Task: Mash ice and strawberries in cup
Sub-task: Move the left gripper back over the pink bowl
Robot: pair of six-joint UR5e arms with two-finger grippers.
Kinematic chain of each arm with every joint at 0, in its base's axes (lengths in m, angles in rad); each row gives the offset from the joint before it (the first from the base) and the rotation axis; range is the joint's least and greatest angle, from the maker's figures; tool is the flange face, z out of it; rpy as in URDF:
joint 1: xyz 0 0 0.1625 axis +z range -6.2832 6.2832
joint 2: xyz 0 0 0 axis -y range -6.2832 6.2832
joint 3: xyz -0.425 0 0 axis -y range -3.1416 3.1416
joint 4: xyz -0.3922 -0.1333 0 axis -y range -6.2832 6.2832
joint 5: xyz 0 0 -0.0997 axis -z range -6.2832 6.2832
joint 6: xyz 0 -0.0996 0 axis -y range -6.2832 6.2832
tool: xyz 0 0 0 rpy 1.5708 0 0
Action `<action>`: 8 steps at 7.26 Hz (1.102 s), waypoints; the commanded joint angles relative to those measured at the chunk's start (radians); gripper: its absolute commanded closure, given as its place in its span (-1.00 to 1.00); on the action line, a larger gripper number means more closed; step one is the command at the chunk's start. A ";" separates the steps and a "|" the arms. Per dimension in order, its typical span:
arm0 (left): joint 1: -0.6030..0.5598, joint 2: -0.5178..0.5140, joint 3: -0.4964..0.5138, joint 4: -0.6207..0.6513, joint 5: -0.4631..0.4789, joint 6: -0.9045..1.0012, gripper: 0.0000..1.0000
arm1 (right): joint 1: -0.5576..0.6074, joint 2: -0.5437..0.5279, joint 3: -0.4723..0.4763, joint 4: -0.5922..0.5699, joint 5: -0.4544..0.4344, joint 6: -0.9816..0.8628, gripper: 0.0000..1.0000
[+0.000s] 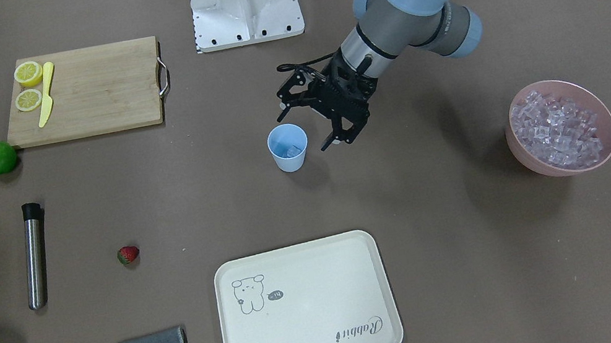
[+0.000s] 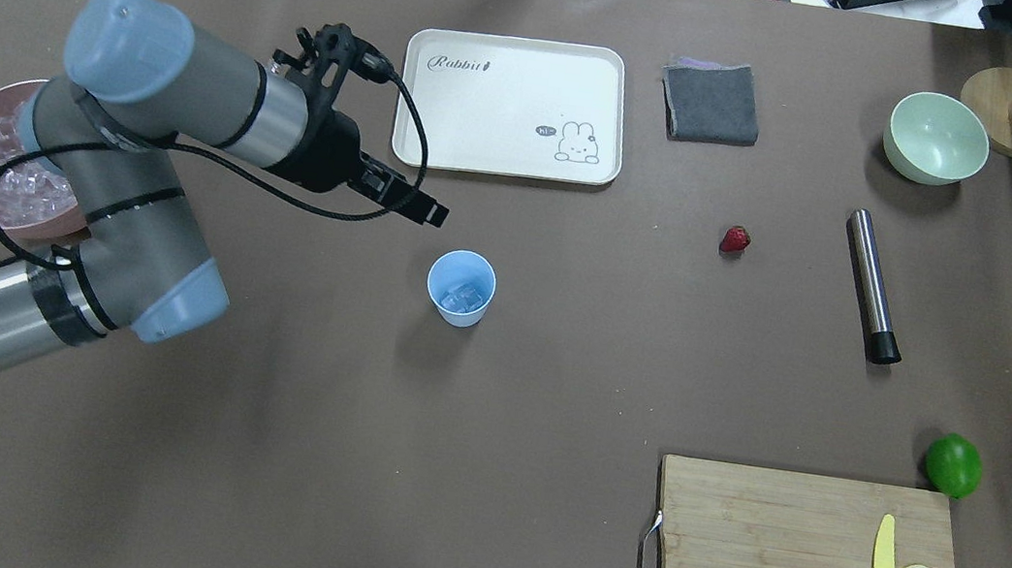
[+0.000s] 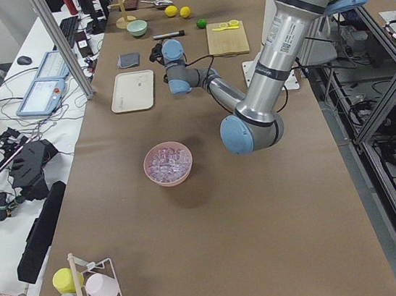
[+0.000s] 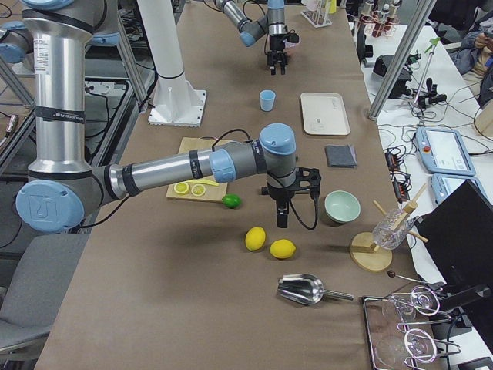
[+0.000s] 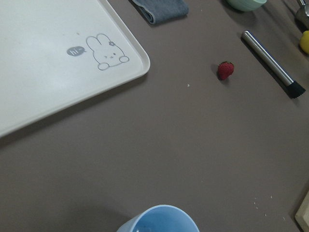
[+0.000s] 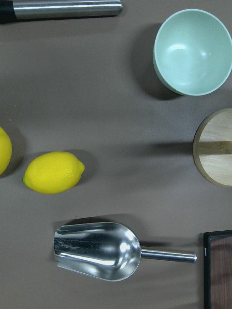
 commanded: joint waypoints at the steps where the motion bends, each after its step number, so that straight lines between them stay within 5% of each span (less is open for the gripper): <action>1: -0.121 0.076 -0.001 0.023 -0.115 0.165 -0.95 | 0.000 0.000 0.001 0.000 0.011 0.001 -1.00; 4: -0.275 0.224 -0.018 0.024 -0.241 0.391 -0.94 | 0.000 -0.002 -0.005 0.000 0.015 0.001 -1.00; 8: -0.349 0.403 0.005 0.027 -0.241 0.617 -0.93 | 0.000 -0.003 -0.002 0.000 0.020 0.001 -1.00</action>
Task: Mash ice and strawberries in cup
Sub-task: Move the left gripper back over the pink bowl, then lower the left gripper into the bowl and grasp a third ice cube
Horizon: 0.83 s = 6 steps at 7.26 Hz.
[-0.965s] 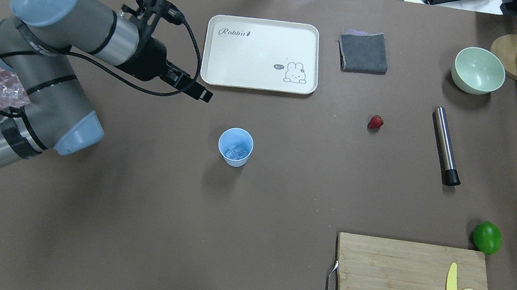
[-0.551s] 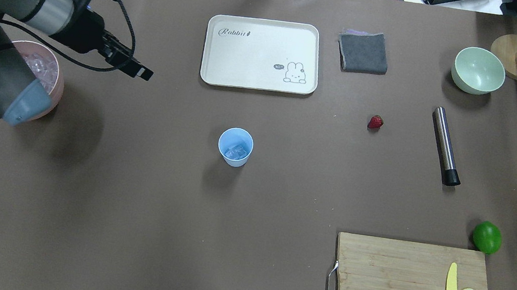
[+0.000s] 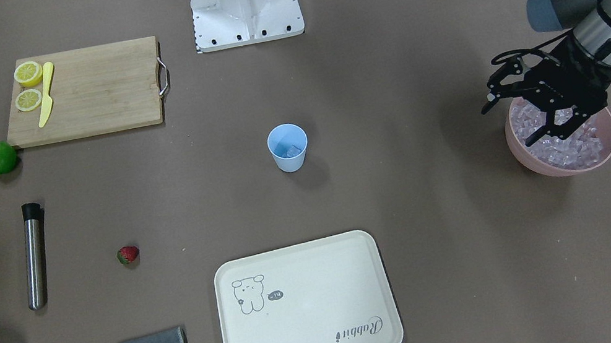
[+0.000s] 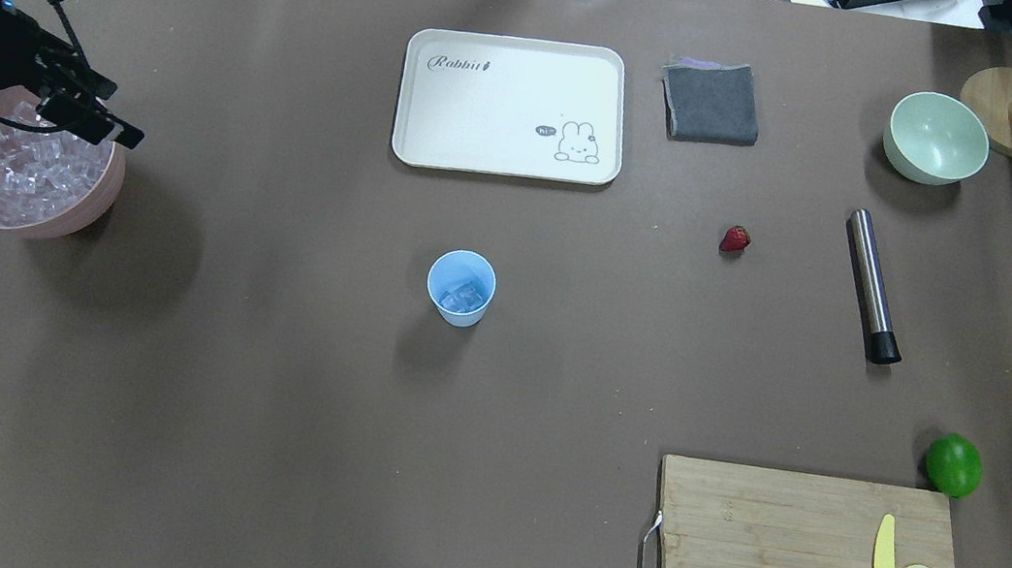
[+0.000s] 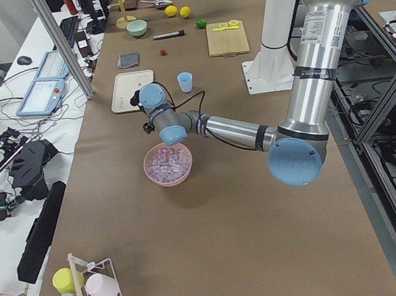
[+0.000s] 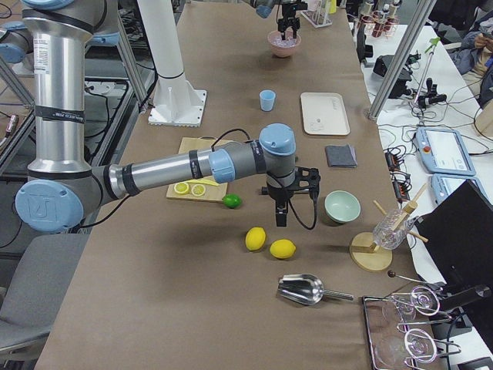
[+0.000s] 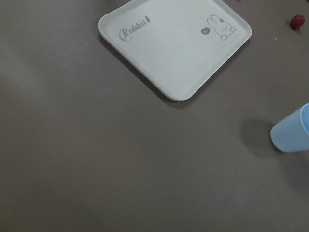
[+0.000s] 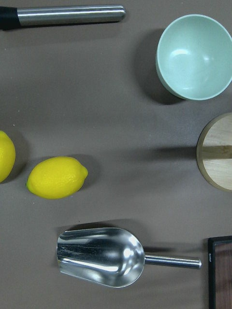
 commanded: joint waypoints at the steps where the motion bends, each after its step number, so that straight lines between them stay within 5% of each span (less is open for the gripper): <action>1: -0.044 0.105 0.014 0.010 0.005 0.064 -0.91 | 0.000 0.000 -0.001 0.000 0.000 0.000 -1.00; 6: -0.048 0.143 0.041 0.057 0.132 0.068 -0.76 | -0.002 0.010 -0.007 0.000 -0.003 -0.002 -1.00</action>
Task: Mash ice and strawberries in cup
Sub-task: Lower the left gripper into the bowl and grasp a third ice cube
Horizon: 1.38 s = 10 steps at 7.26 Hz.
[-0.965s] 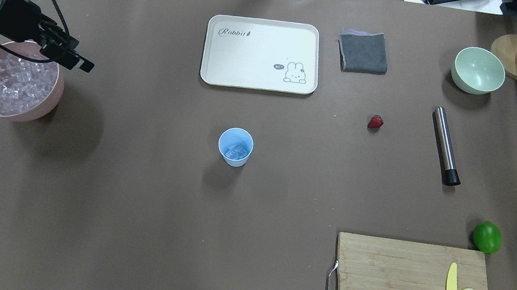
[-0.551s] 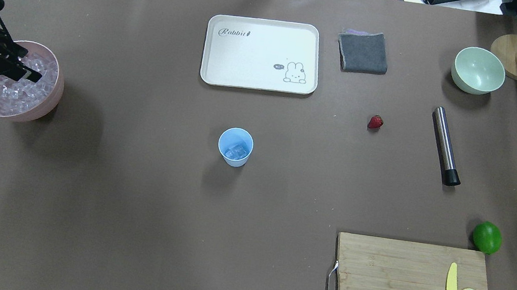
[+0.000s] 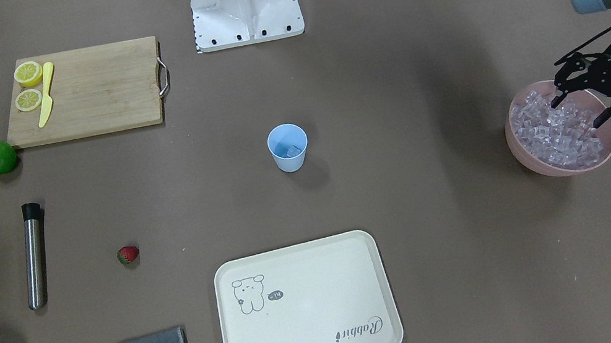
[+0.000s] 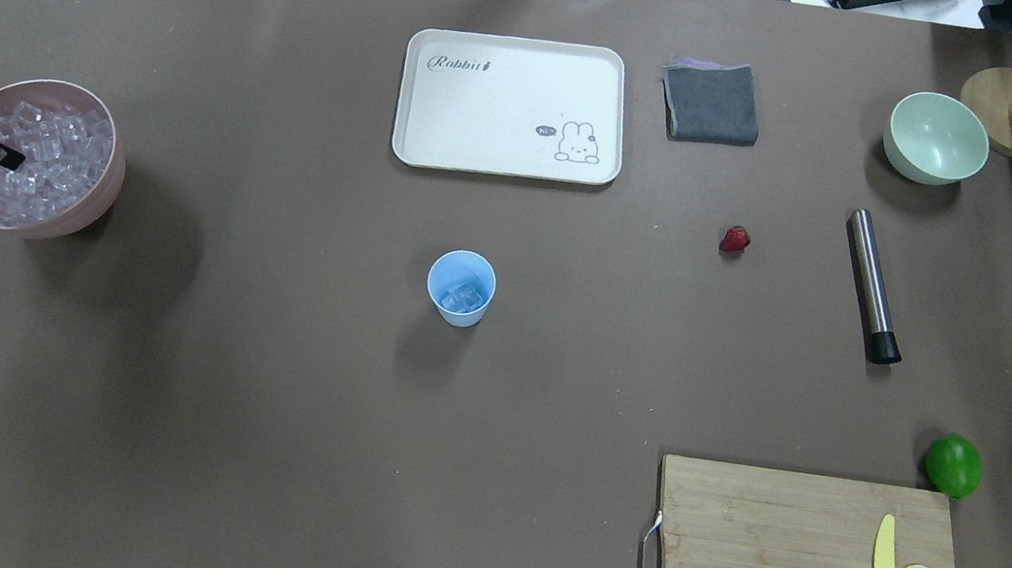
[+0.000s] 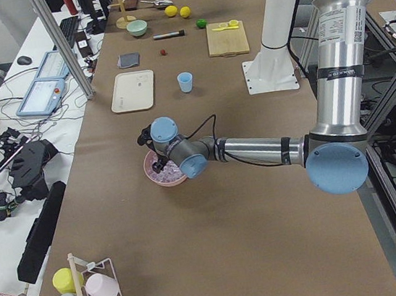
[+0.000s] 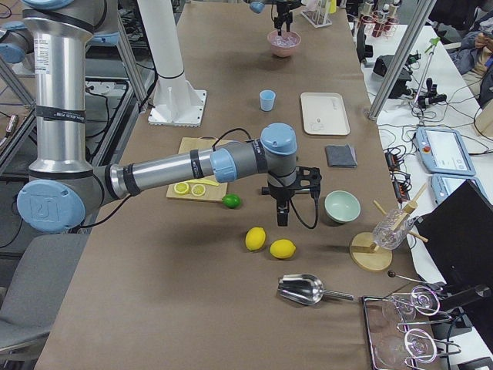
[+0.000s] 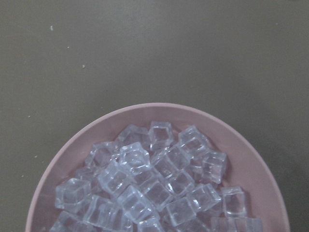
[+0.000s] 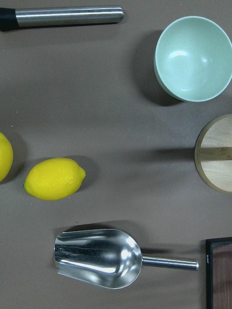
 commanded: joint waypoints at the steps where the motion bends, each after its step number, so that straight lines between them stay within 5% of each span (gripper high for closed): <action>1: 0.006 -0.012 0.009 0.007 0.039 -0.006 -0.64 | 0.000 0.005 -0.002 0.000 -0.002 0.000 -1.00; 10: 0.135 -0.034 0.009 0.004 0.096 -0.063 -0.55 | 0.000 -0.008 0.006 0.000 0.000 0.000 -1.00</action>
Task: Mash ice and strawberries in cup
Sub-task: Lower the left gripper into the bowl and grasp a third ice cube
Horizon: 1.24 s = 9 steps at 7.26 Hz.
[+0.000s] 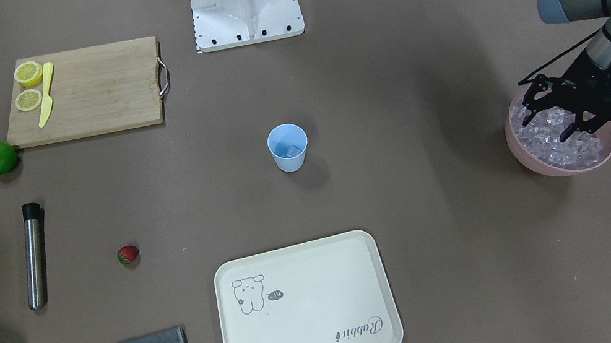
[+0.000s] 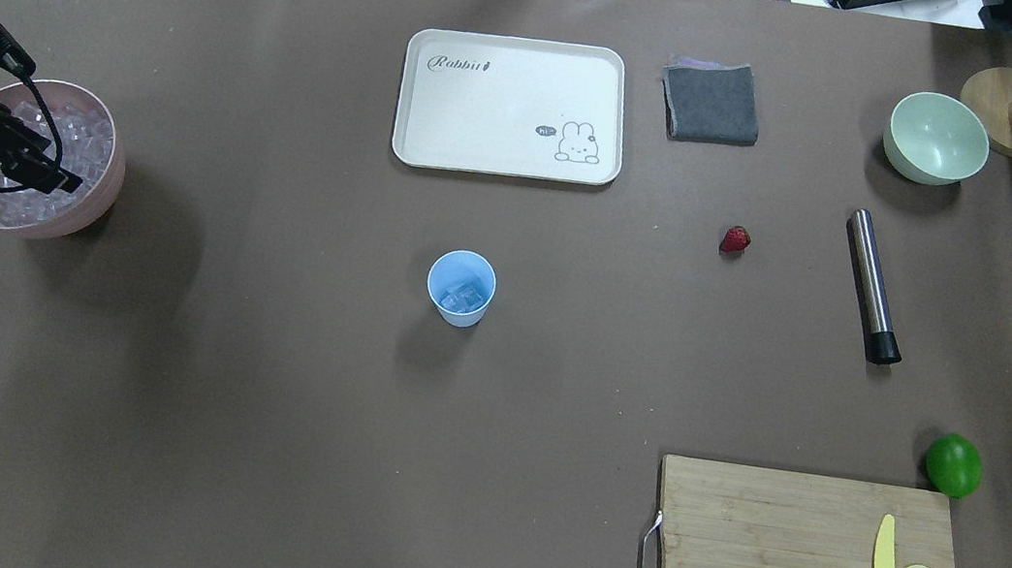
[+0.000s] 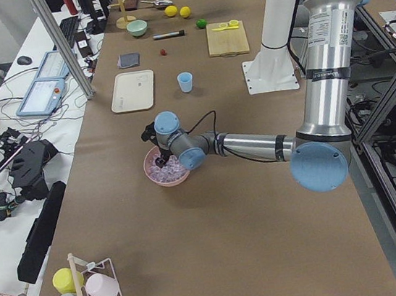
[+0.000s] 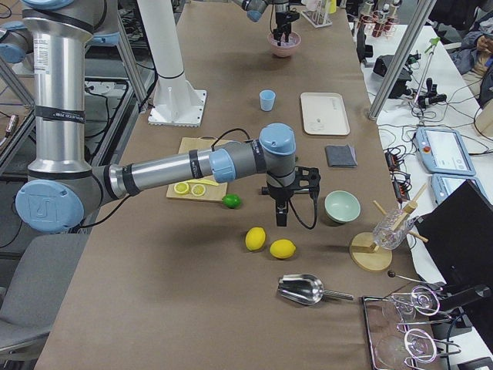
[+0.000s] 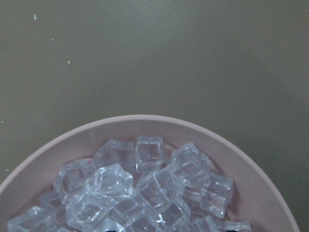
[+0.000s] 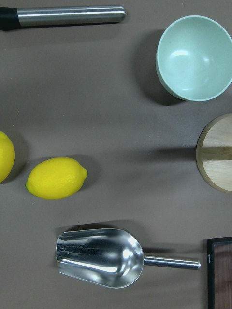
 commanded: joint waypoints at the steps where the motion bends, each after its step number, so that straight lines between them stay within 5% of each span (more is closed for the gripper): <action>1: 0.022 0.004 0.003 0.000 0.001 0.001 -0.54 | 0.000 0.000 0.000 0.000 -0.002 0.000 -1.00; 3: 0.020 0.004 0.003 0.002 -0.010 0.017 -0.46 | 0.000 0.000 0.002 0.000 0.000 0.000 -1.00; 5: -0.001 0.002 -0.005 0.048 -0.013 0.027 0.99 | 0.000 0.000 0.003 0.000 0.000 0.000 -1.00; 9: -0.076 -0.010 -0.014 0.140 -0.068 0.142 1.00 | 0.000 -0.016 0.029 0.000 0.003 0.002 -1.00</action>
